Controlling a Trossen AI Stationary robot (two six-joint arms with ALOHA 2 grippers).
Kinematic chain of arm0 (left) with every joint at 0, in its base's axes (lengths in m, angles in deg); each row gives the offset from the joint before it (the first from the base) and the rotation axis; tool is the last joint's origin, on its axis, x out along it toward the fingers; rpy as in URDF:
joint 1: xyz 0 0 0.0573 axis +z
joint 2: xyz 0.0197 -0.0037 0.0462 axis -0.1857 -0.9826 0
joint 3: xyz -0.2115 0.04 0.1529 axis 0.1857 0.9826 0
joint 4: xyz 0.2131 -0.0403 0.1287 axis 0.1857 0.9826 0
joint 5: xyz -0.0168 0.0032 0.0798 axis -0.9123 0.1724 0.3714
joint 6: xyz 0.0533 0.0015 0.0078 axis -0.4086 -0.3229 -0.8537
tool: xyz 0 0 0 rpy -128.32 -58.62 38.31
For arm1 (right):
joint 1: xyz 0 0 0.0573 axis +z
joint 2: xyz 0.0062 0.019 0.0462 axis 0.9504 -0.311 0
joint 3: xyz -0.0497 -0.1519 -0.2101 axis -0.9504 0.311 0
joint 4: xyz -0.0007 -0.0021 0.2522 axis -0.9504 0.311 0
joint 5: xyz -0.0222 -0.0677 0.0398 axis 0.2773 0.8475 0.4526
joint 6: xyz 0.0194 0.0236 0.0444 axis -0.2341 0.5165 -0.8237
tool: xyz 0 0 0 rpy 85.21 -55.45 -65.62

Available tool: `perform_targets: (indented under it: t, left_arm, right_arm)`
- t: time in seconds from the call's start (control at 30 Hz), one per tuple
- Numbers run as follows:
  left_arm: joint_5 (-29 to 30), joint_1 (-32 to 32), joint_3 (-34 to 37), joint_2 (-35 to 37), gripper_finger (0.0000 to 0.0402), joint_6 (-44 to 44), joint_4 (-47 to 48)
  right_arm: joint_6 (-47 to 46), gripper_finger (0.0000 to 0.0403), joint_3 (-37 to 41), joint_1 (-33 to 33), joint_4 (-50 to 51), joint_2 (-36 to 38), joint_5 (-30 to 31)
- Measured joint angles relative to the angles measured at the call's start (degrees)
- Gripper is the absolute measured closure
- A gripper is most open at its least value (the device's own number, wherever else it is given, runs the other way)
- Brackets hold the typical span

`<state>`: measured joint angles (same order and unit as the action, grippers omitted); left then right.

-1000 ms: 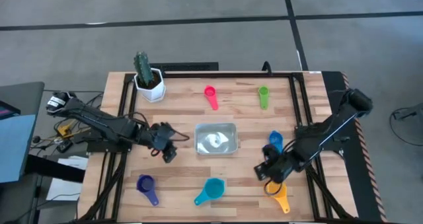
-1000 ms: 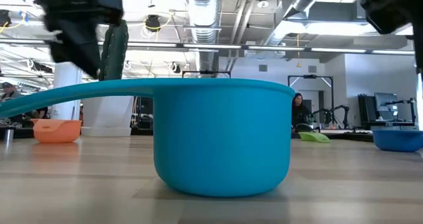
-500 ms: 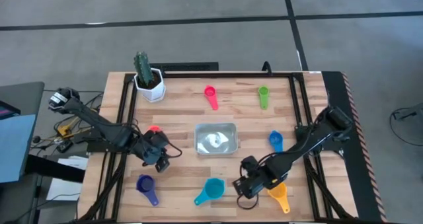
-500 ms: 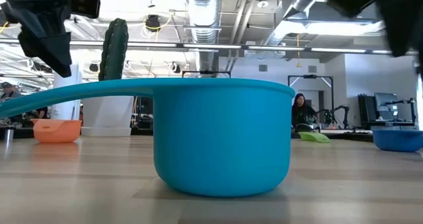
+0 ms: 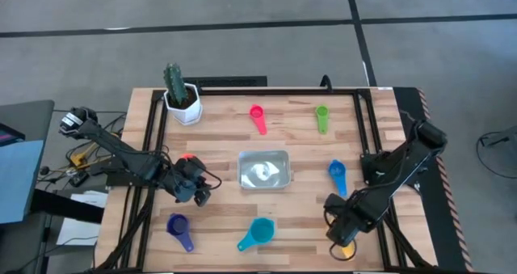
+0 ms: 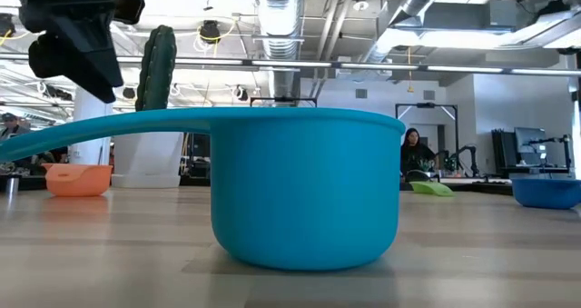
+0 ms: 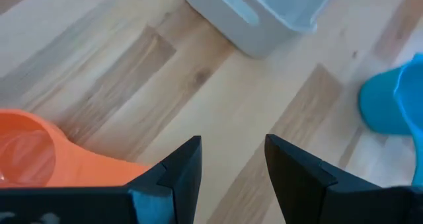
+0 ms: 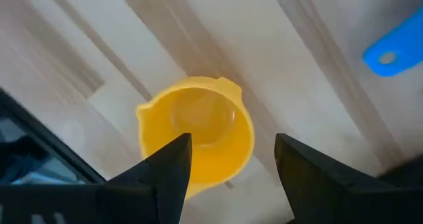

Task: Nest measuring cups in basket
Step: Stack the yellow measuring cup on top of the light blue measuring cup

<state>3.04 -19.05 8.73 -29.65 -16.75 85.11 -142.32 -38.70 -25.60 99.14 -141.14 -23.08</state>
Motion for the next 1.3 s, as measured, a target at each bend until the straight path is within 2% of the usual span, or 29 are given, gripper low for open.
perform_targets:
  t: [0.13, 0.3, 0.43, 0.7, 0.97, 1.13, 1.3]
  left_arm:
    - [2.0, 0.0, 0.0, 0.0, 0.0248, 2.03, -2.56]
    - [6.14, 0.0, 0.02, -0.24, 0.0248, 2.87, -4.31]
    - [7.15, 0.37, 0.02, -0.24, 0.0248, 4.53, -4.96]
    - [7.12, -0.15, 0.04, -0.62, 0.0248, 10.69, -6.01]
    - [9.07, -0.24, 0.04, -0.74, 0.0248, 10.15, -10.25]
    - [12.18, -0.2, 0.04, -2.32, 0.0248, 7.43, -14.63]
    - [13.35, -0.17, 0.07, -6.03, 0.0248, 6.05, -20.75]
  right_arm:
    - [2.65, 0.0163, 6.87, 1.13, -4.73, 3.39, 0.08]
    - [7.81, 0.0163, 11.86, 1.38, -6.79, 4.96, 0.19]
    - [11.84, 0.0163, 14.99, 1.34, -14.98, 5.14, -0.21]
    - [15.1, 0.0172, 15.62, 1.57, -16.24, 3.11, -0.33]
    - [11.13, 0.0188, 15.65, 3.15, -15.17, 10.07, 2.71]
    - [9.35, 0.0183, 15.65, 4.66, -21.18, 13.73, 5.66]
    - [16.45, 0.0164, 15.62, 6.0, -27.54, 11.53, 6.87]
